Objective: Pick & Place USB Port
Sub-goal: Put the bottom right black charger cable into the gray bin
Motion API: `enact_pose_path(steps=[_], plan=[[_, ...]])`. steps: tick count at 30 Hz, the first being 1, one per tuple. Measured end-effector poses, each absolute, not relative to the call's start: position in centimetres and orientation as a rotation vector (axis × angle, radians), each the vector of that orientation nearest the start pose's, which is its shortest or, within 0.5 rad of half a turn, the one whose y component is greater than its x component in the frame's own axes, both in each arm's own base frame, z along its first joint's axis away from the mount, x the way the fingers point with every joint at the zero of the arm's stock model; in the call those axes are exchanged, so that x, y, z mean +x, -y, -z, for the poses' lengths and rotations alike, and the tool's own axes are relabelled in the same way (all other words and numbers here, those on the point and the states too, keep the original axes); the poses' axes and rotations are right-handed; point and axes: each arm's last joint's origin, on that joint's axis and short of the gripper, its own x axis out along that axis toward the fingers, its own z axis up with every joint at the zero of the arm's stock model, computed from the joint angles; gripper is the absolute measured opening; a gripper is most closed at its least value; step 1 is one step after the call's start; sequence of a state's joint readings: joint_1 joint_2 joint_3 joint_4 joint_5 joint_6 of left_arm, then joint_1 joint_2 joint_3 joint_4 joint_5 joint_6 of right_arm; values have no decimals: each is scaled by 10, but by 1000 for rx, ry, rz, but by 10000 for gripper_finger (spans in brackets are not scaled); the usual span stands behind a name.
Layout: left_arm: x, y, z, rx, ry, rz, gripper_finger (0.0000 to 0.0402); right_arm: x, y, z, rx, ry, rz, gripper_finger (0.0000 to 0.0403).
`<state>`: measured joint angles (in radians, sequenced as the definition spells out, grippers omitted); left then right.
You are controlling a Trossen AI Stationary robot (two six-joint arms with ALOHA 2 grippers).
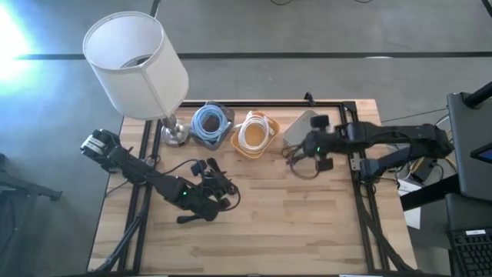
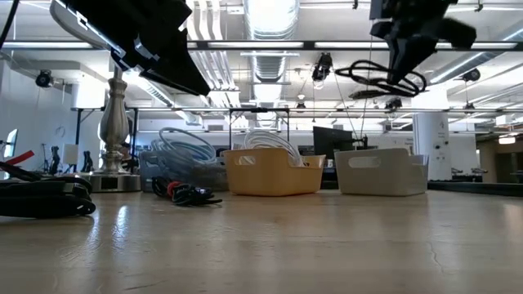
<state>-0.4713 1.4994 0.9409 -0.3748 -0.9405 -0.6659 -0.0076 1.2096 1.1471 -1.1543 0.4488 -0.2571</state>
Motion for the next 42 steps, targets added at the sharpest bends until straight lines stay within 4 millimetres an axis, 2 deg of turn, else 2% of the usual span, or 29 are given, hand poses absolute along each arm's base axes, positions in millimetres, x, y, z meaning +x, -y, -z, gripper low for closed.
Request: enact_pose_path(steps=[4,8,13,21,26,31,35,42], plan=[[270,111,-220,-17,-526,-634,151,200,43,-296,-533,-1231,294,13],[270,111,-220,-17,-526,-634,151,196,70,-277,-576,-1249,334,13],[270,111,-220,-17,-526,-634,151,193,90,-254,-537,-1318,384,13],[270,112,-220,-17,-526,-634,151,182,103,-241,-619,-1466,597,13],[270,112,-220,-17,-526,-634,151,182,102,-238,-589,-1454,553,13],[270,112,-220,-17,-526,-634,151,189,100,-233,-444,-1344,422,13],[270,111,-220,-17,-526,-634,151,191,102,-228,-414,-1308,473,13],[270,112,-220,-17,-526,-633,151,193,105,-217,-432,-1369,456,13]])
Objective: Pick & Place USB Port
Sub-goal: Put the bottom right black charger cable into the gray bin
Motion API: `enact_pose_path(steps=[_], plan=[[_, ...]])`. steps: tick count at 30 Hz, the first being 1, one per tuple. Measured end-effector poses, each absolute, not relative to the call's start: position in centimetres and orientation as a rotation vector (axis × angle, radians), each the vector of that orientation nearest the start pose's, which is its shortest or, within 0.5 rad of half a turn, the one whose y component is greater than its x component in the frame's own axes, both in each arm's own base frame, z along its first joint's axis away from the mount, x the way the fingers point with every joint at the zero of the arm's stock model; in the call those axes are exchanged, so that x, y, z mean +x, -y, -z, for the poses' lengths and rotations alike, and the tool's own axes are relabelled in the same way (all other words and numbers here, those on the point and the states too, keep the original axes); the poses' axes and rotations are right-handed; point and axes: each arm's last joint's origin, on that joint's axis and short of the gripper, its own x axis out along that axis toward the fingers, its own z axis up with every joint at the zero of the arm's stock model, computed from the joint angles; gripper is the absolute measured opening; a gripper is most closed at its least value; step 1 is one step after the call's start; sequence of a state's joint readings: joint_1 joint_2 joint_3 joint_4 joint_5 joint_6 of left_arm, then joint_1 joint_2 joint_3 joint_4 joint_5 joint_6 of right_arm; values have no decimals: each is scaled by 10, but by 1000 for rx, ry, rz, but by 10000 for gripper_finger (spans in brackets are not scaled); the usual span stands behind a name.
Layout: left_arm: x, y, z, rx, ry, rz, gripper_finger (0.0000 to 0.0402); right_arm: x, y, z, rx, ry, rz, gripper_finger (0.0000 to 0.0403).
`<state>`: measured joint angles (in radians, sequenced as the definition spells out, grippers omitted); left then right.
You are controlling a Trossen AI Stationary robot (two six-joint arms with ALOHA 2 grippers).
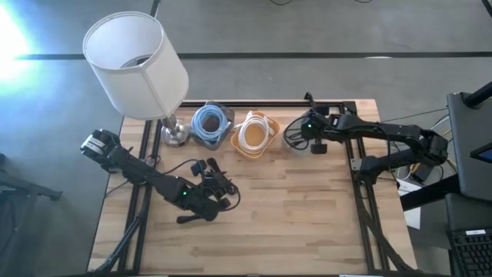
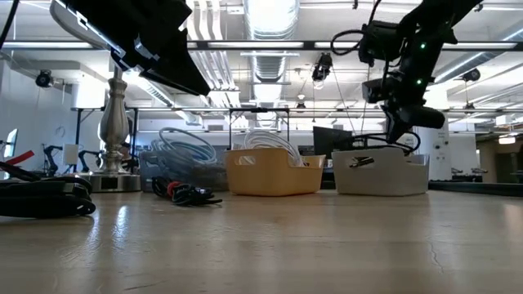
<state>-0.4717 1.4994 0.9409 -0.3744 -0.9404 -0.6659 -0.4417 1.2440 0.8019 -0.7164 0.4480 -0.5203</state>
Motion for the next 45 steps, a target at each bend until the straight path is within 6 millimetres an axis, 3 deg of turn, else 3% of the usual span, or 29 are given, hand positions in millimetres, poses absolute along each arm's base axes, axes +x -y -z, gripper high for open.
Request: enact_pose_path(steps=[14,45], plan=[[270,112,-220,-17,-526,-633,151,210,126,-179,-374,-1547,441,13],[270,111,-220,-17,-526,-634,151,216,131,-177,-408,-1578,486,13]])
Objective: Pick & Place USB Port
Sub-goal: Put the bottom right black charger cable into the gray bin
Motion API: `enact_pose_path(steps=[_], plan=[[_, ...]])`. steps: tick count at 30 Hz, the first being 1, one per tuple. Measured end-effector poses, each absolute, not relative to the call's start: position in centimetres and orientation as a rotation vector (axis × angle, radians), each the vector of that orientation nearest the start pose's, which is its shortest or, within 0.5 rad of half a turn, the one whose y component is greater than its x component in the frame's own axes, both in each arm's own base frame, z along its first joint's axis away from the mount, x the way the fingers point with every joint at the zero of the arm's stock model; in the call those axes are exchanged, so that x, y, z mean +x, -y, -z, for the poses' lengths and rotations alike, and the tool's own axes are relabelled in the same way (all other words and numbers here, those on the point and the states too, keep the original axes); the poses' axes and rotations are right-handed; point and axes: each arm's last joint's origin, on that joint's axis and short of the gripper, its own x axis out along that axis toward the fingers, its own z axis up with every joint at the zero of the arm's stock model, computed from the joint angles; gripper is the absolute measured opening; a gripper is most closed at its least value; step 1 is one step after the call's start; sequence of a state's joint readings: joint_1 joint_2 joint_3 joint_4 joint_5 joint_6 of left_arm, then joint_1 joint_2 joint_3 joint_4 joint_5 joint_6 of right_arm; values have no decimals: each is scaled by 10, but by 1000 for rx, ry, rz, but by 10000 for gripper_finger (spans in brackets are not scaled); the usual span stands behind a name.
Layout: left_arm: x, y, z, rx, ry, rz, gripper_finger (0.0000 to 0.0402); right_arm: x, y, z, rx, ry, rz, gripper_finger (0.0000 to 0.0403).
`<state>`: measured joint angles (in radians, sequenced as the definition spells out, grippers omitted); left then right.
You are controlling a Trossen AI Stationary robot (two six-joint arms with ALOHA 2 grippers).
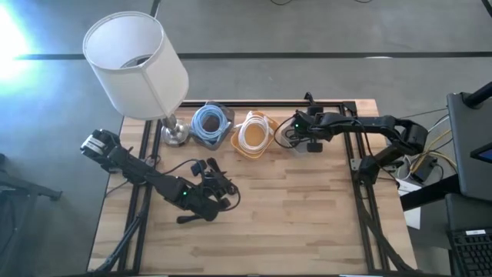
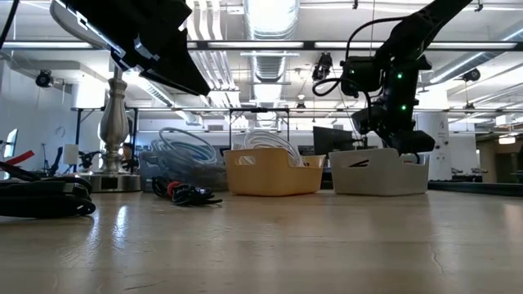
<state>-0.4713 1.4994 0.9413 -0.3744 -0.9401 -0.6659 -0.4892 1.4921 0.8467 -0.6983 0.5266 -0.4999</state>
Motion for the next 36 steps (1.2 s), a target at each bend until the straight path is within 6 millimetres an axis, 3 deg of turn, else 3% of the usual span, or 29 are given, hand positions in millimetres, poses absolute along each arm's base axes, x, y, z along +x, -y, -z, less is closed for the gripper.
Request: enact_pose_path(steps=[16,22,31,36], plan=[[270,112,-220,-17,-526,-633,151,219,138,-180,-362,-1496,638,13],[270,112,-220,-17,-526,-633,151,222,133,-177,-206,-1409,413,13],[270,111,-220,-17,-526,-634,151,222,136,-178,-250,-1420,468,18],[270,111,-220,-17,-526,-634,151,222,135,-178,-239,-1421,448,56]])
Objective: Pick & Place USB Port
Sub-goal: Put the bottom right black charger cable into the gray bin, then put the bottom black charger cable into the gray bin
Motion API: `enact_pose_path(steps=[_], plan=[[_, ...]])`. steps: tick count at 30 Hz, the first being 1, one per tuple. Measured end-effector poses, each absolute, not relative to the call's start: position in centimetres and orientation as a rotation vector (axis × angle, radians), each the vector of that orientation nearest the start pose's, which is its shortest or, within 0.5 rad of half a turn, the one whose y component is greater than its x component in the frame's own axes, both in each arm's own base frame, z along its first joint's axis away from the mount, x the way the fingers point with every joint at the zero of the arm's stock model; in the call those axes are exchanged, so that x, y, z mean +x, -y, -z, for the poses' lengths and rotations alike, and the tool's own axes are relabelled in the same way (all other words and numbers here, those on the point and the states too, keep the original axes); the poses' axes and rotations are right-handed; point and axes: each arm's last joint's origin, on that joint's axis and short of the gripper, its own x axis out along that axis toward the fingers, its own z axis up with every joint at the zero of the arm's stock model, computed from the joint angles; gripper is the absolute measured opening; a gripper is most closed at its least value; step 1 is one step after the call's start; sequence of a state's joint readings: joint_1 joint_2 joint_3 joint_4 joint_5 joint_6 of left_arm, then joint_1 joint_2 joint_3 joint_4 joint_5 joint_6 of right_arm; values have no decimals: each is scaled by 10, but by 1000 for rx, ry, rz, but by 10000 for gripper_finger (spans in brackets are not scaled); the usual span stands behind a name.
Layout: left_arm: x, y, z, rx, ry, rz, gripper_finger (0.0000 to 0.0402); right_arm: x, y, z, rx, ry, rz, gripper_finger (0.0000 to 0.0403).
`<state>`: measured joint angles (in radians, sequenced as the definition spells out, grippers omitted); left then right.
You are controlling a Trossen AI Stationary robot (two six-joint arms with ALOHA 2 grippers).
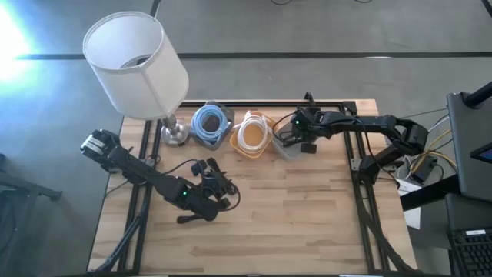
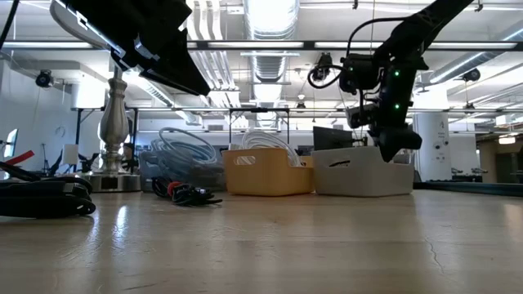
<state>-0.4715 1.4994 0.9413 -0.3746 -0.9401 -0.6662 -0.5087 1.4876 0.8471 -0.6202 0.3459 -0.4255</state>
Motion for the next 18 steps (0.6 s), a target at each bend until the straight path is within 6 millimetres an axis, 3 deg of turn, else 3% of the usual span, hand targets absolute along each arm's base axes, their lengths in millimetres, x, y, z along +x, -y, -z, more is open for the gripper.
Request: enact_pose_path(steps=[8,18], plan=[[270,111,-220,-17,-526,-634,151,222,134,-178,-143,-1388,489,125],[270,111,-220,-17,-526,-634,151,222,126,-188,-117,-1334,516,137]])
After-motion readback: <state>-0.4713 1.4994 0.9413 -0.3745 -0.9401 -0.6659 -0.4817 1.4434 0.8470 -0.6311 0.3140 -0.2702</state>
